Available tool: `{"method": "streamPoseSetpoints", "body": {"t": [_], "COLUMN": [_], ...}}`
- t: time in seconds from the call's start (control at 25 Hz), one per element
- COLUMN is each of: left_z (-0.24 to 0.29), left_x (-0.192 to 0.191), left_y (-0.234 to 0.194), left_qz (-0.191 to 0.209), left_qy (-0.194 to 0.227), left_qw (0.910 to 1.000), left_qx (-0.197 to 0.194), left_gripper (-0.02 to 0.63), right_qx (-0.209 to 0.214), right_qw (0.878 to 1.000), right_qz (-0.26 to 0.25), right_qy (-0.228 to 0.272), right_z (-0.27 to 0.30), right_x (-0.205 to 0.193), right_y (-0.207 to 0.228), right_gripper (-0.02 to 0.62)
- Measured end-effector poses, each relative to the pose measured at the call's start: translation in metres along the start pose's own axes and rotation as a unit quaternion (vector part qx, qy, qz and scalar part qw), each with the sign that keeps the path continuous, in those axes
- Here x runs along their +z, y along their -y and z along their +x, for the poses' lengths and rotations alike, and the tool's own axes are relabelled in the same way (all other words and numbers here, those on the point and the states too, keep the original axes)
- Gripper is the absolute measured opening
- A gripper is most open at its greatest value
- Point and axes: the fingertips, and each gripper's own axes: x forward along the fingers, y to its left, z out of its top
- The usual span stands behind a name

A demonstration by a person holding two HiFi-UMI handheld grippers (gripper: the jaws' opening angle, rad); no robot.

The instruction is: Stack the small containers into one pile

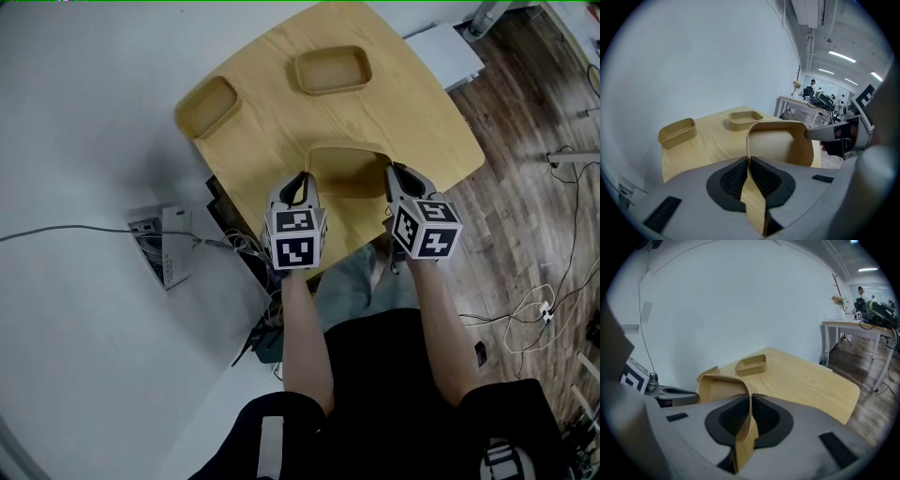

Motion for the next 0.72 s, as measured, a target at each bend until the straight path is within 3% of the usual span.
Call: {"method": "streamPoseSetpoints", "body": {"t": [0.28,0.72], "left_z": [-0.021,-0.048], "left_x": [0.043,0.078], "left_y": [-0.004,-0.013], "left_qz": [-0.003,-0.021], "left_qy": [0.047,0.100], "left_qw": [0.9988,0.9947], "left_qx": [0.009,0.006], "left_gripper": [0.034,0.034], "right_qx": [0.008,0.016], "right_qw": [0.999,0.993], "right_qz": [-0.033,-0.083], "right_qy": [0.040,0.083], "right_z": [-0.011,-0.024], "right_x": [0.053,0.109], "right_y": [-0.012,-0.035], "right_gripper": [0.020,0.017]}}
